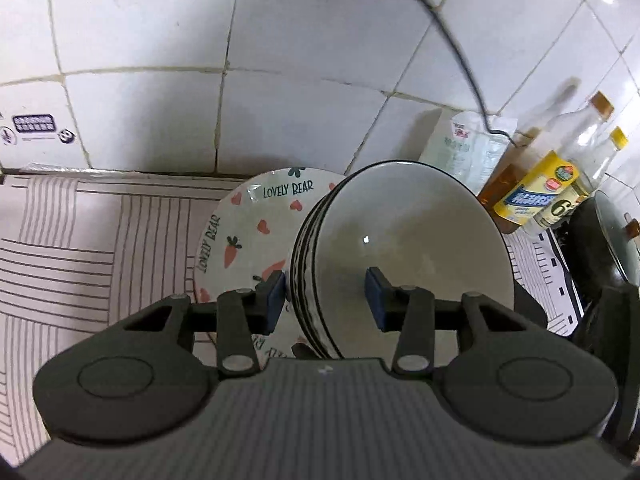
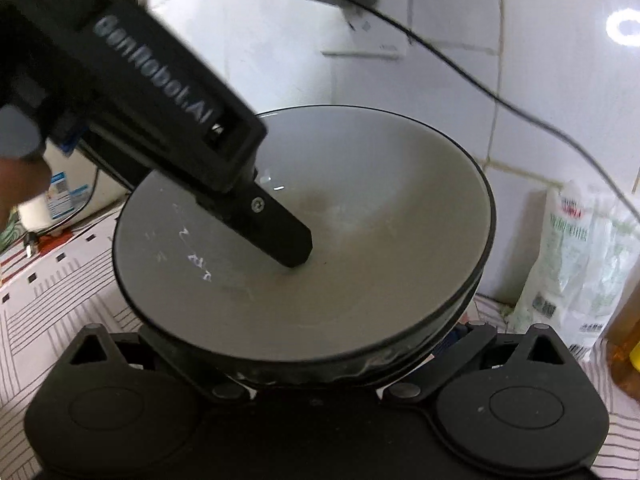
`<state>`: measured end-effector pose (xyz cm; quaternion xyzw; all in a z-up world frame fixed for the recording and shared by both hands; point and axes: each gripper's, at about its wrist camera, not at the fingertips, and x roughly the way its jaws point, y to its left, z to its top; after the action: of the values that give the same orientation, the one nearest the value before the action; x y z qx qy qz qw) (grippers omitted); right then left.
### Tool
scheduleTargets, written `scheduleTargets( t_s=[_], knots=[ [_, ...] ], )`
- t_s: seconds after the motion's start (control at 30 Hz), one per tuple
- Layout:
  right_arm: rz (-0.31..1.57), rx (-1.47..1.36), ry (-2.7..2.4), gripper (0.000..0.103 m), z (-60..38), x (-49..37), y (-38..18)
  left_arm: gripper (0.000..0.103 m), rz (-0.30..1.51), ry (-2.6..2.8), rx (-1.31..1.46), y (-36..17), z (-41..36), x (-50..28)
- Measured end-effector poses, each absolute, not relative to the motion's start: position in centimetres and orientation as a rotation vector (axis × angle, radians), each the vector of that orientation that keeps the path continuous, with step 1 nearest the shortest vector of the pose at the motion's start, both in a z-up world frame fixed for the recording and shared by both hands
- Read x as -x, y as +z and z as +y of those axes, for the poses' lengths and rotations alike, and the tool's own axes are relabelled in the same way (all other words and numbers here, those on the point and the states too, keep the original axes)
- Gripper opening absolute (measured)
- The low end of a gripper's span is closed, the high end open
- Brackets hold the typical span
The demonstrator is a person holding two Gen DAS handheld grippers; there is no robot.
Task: Organize plates and bowls
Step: 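Lift the bowl stack with both grippers and lower it onto the bunny plate, then open both grippers and pull back from the stacked dishes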
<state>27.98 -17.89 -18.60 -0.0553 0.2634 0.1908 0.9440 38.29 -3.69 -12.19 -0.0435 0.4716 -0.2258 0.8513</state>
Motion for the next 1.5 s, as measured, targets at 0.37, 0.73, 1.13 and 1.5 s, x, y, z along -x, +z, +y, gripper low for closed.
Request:
scheduleTargets(
  t_s=[0.37,0.73,1.13,1.5],
  knots=[
    [0.638,0.057,0.359,0.103,-16.8,-32.7,-20.5,0.042,1.038,-0.402,0.1,-14.5,-3.7,-40.3],
    [0.68,0.082,0.3,0.102,-15.2,-33.4,-21.1,0.041,1.011,-0.349,0.154,-15.0,-3.3,-40.4],
    [0.727,0.132,0.254,0.102,-12.9,-33.9,-20.4,0.049,0.932,-0.224,0.111,-12.7,-2.6,-38.5],
    [0.665,0.058,0.232,0.102,-14.5,-28.8,-16.3,0.068,0.825,-0.15,0.042,-8.4,-0.8,-33.1]
  ],
)
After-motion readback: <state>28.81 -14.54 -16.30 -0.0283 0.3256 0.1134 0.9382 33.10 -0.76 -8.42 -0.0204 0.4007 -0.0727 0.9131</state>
